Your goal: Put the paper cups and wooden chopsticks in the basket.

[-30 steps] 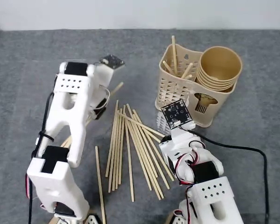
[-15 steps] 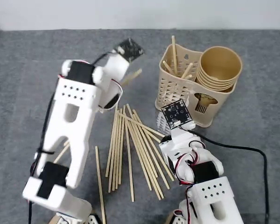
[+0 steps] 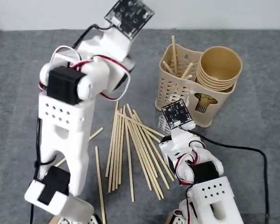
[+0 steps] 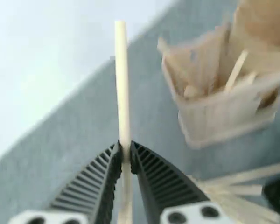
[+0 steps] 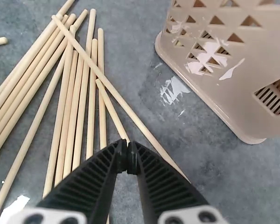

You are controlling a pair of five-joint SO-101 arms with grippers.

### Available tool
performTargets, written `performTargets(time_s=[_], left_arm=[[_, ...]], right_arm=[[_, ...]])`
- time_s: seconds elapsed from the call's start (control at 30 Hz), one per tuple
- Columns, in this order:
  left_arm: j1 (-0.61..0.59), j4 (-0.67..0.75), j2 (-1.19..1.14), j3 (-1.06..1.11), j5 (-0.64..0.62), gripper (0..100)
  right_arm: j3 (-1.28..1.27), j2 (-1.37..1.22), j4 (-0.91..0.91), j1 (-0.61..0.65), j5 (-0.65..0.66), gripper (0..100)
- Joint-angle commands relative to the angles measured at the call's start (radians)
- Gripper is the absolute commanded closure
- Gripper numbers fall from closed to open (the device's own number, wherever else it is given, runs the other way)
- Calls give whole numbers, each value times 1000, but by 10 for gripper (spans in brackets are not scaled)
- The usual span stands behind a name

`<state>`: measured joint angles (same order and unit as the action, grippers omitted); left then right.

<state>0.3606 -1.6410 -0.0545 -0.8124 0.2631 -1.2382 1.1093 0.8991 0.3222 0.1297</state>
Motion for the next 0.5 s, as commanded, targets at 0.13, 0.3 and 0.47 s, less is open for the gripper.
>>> performTargets(time_s=[0.13,0.3,0.47], left_arm=[[91,269,61,-53,-95,987],[149,376,61,-51,-106,987],[161,540,60,-48,-195,987]], right_arm=[[3,16,-16,2,-2,990],[-26,21,-53,7,-2,990],[-43,16,-82,7,-2,990]])
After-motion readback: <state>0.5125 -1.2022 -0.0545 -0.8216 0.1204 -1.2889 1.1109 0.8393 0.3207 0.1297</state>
